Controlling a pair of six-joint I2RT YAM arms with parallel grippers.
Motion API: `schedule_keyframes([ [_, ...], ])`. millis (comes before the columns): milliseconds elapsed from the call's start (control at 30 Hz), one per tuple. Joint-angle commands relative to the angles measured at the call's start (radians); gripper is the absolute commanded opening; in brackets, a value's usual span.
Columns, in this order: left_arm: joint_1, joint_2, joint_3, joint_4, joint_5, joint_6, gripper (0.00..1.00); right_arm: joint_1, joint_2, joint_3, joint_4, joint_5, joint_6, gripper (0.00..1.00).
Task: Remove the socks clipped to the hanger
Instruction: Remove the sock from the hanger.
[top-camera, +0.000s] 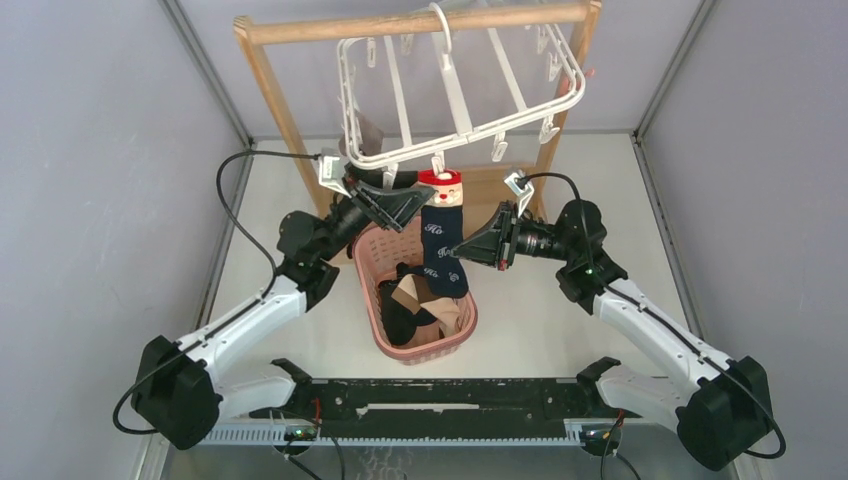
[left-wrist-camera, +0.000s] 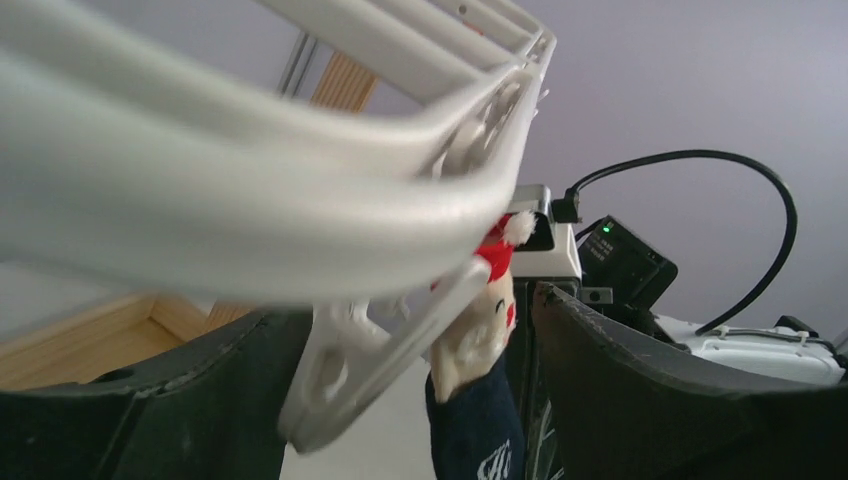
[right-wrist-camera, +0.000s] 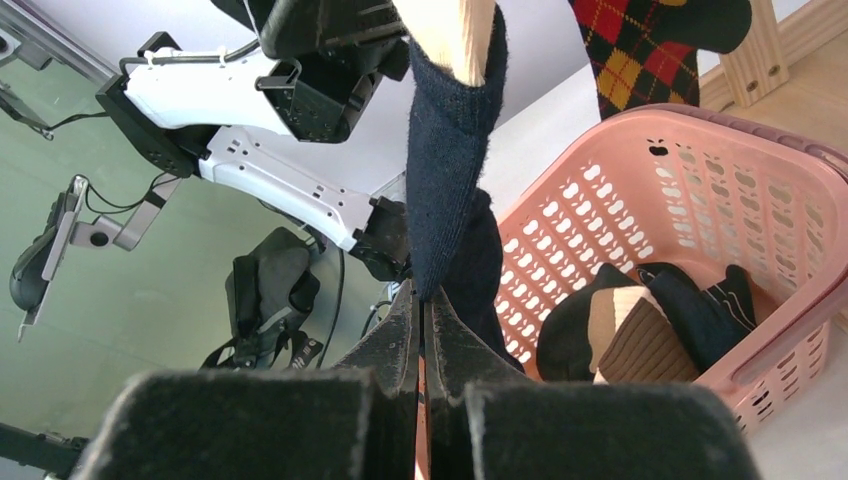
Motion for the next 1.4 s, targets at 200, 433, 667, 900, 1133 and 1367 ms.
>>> schedule_keyframes([
  [200, -0.004, -0.169, -0.139, -0.093, -0.068, 0.083, 0.86, 0.008, 0.004, 0.001, 0.065, -0.003, -0.001, 0.0],
  [433, -0.003, -0.268, -0.214, -0.138, -0.058, 0.093, 0.86, 0.019, 0.012, 0.0, 0.102, 0.006, 0.028, 0.0],
  [667, -0.01, -0.336, -0.301, -0.148, -0.044, 0.087, 0.86, 0.068, 0.033, 0.014, 0.132, 0.06, 0.038, 0.0],
  [900, -0.067, -0.353, -0.338, -0.174, -0.044, 0.114, 0.85, 0.133, 0.053, 0.044, 0.137, 0.165, 0.029, 0.0],
  [1133, -0.091, -0.38, -0.378, -0.174, -0.039, 0.114, 0.84, 0.171, 0.066, 0.051, 0.151, 0.26, 0.034, 0.0],
  [1367, -0.099, -0.423, -0.433, -0.185, -0.042, 0.1, 0.76, 0.182, 0.065, 0.051, 0.159, 0.34, 0.041, 0.0],
])
